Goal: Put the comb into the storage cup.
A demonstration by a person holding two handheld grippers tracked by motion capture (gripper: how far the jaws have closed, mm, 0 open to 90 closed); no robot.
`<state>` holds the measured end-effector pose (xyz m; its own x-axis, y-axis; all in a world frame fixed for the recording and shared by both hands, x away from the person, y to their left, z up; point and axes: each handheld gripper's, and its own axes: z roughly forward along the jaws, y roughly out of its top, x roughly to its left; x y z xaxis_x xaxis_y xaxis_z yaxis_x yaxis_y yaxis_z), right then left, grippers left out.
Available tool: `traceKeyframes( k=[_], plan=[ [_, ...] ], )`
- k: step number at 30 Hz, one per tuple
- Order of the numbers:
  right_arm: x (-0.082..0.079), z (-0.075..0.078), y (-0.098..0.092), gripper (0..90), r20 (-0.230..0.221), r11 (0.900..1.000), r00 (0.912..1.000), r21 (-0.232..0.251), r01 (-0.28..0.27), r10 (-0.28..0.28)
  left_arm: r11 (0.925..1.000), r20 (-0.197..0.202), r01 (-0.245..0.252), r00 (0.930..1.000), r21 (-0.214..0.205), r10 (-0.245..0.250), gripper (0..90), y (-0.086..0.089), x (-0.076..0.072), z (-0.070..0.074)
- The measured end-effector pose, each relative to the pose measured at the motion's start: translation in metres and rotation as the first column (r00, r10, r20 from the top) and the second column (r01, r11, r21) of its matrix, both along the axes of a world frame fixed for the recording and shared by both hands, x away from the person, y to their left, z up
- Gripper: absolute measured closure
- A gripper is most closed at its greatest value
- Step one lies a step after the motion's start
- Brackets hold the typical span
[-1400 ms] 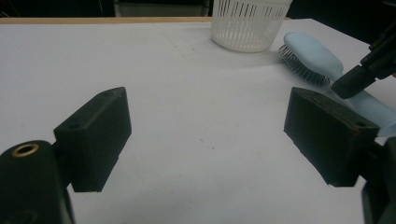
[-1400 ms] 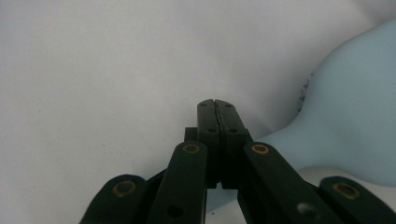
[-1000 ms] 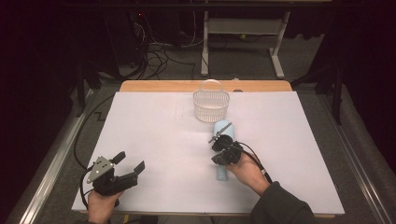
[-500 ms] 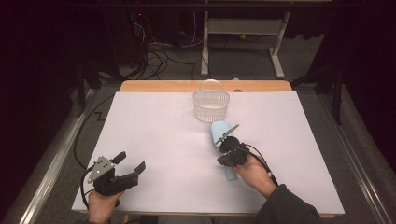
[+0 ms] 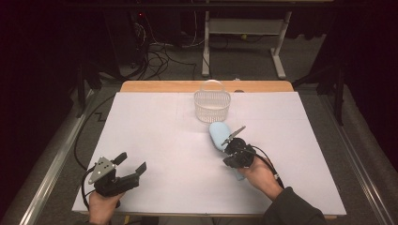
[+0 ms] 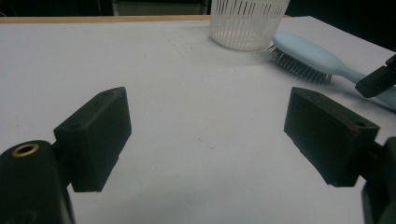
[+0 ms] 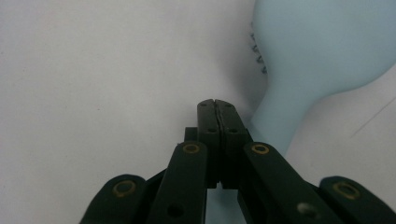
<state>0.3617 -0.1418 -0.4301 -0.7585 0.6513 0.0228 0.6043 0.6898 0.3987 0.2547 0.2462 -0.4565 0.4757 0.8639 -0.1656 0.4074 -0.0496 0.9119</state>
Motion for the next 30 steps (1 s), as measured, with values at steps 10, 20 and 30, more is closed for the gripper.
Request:
traceKeyframes(
  k=[10, 20, 30],
  plan=[
    [0.0, -0.001, -0.011, 90.0, 0.001, 0.9995, 0.9995, 0.004, 0.032, -0.032, 1.0, 0.003, -0.001, 1.0, 0.0, 0.001, 14.2, 0.0, 0.0, 0.0],
    [0.002, 0.0, -0.02, 90.0, 0.01, 0.9993, 0.9993, 0.006, 0.036, -0.036, 1.0, 0.003, -0.001, 1.0, -0.004, 0.001, 14.2, 0.001, 0.0, 0.0],
    [0.002, 0.001, -0.034, 90.0, 0.009, 0.9976, 0.9976, 0.005, 0.069, -0.069, 1.0, 0.006, 0.003, 1.0, -0.004, -0.003, 14.2, 0.001, 0.0, 0.001]
  ],
)
